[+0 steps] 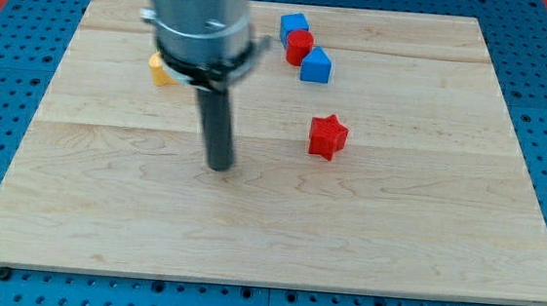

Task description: Push the red star into the blue triangle

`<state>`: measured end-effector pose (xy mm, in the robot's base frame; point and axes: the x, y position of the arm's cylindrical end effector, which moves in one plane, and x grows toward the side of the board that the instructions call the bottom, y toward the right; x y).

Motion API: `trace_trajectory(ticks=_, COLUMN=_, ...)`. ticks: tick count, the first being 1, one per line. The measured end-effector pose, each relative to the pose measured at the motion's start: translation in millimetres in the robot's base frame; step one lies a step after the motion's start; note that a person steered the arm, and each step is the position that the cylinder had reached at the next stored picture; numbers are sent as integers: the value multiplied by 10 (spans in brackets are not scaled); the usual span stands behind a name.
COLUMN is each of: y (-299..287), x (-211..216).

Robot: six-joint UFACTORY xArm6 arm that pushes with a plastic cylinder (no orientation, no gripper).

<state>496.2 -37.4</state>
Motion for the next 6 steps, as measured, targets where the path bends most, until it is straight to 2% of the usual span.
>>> trace_trajectory(ticks=2, y=1196, x=-73)
trace_trajectory(ticks=3, y=1403, x=-272)
trace_trajectory(ticks=4, y=1124, x=-534)
trace_trajectory(ticks=5, y=1072, x=-474)
trace_trajectory(ticks=6, y=1058, x=-232)
